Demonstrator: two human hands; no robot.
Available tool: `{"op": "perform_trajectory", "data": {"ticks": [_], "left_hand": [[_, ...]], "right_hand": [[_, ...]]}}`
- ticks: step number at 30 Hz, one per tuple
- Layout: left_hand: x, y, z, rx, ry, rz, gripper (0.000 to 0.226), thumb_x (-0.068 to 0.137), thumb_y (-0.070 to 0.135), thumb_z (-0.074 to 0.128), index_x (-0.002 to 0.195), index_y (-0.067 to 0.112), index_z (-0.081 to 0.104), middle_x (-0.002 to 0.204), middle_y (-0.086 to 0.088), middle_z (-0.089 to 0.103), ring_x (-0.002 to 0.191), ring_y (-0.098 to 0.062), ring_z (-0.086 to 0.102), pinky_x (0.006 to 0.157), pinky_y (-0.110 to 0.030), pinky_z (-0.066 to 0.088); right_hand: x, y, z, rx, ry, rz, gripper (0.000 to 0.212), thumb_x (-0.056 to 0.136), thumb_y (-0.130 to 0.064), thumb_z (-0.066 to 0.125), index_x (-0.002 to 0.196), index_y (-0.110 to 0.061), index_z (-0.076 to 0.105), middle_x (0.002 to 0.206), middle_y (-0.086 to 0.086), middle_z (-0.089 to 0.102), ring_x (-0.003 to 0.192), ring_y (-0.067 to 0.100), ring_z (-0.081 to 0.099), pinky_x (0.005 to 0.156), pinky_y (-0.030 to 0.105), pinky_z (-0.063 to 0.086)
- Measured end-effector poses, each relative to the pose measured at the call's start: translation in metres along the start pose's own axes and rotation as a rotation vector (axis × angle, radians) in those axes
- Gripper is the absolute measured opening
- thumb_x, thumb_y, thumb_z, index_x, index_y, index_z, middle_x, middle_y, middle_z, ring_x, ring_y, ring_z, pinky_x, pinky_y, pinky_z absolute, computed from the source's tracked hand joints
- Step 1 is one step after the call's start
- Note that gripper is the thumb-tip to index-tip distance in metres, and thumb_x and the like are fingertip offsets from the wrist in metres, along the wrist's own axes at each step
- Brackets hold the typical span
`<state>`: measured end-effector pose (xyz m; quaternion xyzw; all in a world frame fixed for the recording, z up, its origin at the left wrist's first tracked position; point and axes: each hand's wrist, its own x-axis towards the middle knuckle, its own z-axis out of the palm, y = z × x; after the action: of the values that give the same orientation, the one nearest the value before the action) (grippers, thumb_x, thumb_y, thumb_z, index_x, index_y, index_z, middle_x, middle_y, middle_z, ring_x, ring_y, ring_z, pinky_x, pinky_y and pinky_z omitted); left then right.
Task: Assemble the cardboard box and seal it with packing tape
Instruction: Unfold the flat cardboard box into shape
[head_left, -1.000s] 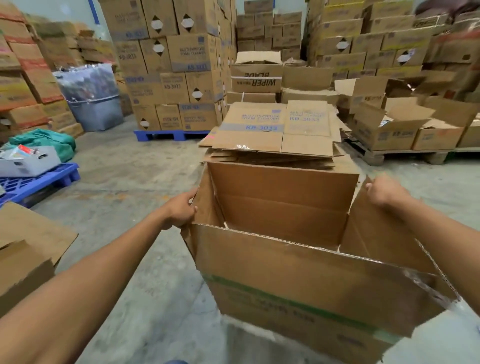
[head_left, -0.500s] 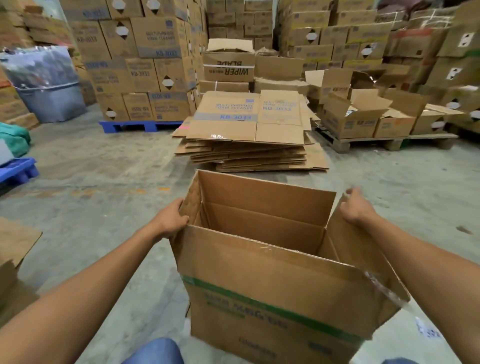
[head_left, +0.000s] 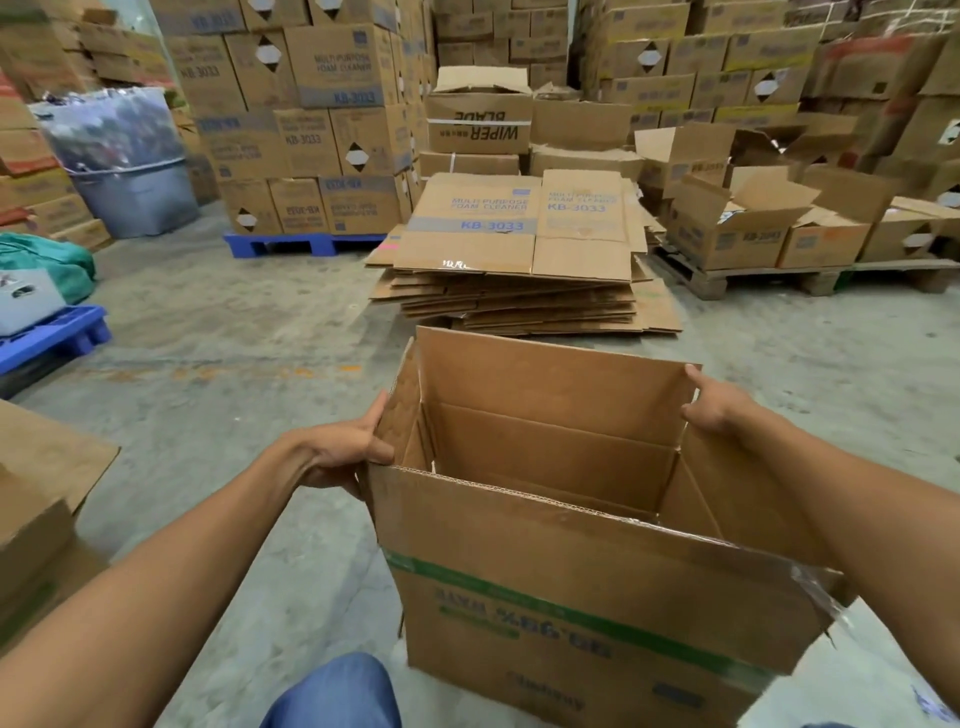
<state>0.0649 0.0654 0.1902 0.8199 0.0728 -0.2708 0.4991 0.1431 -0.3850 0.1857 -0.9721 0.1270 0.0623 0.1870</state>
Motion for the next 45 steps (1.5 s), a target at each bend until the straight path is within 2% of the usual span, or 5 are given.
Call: {"op": "perform_trajectory", "data": {"ticks": [6,18,28,36,45], "left_hand": [[-0.017,-0.001,0.001,0.229,-0.253,-0.090,0.130,0.071,0.024,0.085,0.144,0.055,-0.017,0.162,0.014,0.001,0.148,-0.023,0.017,0.092,-0.044,0.053],[0.018,0.019,0.101,0.934,-0.361,-0.028,0.067,0.105,0.026,0.037,0.153,0.023,-0.009,0.162,-0.013,-0.017,0.150,-0.027,-0.001,0.118,-0.035,0.007],[-0.014,-0.003,0.114,0.857,-0.409,0.056,0.092,0.093,0.057,0.047,0.149,0.035,-0.022,0.159,-0.006,-0.030,0.150,-0.028,-0.006,0.118,-0.040,0.007],[-0.025,-0.029,0.124,0.944,-0.379,-0.012,0.098,0.075,0.086,0.030,0.146,0.045,-0.023,0.159,0.000,-0.027,0.147,-0.031,-0.019,0.118,-0.055,-0.003],[-0.013,0.000,0.109,0.921,-0.532,-0.059,0.080,0.081,0.081,0.023,0.149,0.038,0.032,0.160,0.007,0.023,0.146,-0.017,0.023,0.114,-0.036,0.015]], "right_hand": [[0.011,-0.011,0.005,-0.030,0.013,0.044,0.073,0.100,-0.017,0.048,0.159,-0.022,0.004,0.157,0.019,0.033,0.138,0.037,0.039,0.110,0.045,0.037],[-0.001,-0.014,0.013,0.135,0.046,-0.053,0.063,0.099,-0.018,0.048,0.156,-0.014,0.022,0.155,0.016,0.038,0.137,0.034,0.041,0.112,0.040,0.036],[0.013,-0.021,0.012,-0.057,0.083,0.028,0.058,0.091,-0.003,0.056,0.146,-0.004,0.039,0.143,0.021,0.050,0.127,0.036,0.051,0.100,0.040,0.046],[-0.023,-0.066,0.085,0.314,-0.200,-0.077,0.065,0.102,-0.018,0.042,0.157,-0.031,0.012,0.163,0.013,0.017,0.146,0.038,0.021,0.118,0.051,0.025],[-0.038,-0.043,0.085,0.053,-0.540,-0.146,0.058,0.100,-0.048,0.045,0.151,-0.020,0.038,0.132,0.009,0.056,0.113,0.032,0.061,0.089,0.050,0.056]]}}
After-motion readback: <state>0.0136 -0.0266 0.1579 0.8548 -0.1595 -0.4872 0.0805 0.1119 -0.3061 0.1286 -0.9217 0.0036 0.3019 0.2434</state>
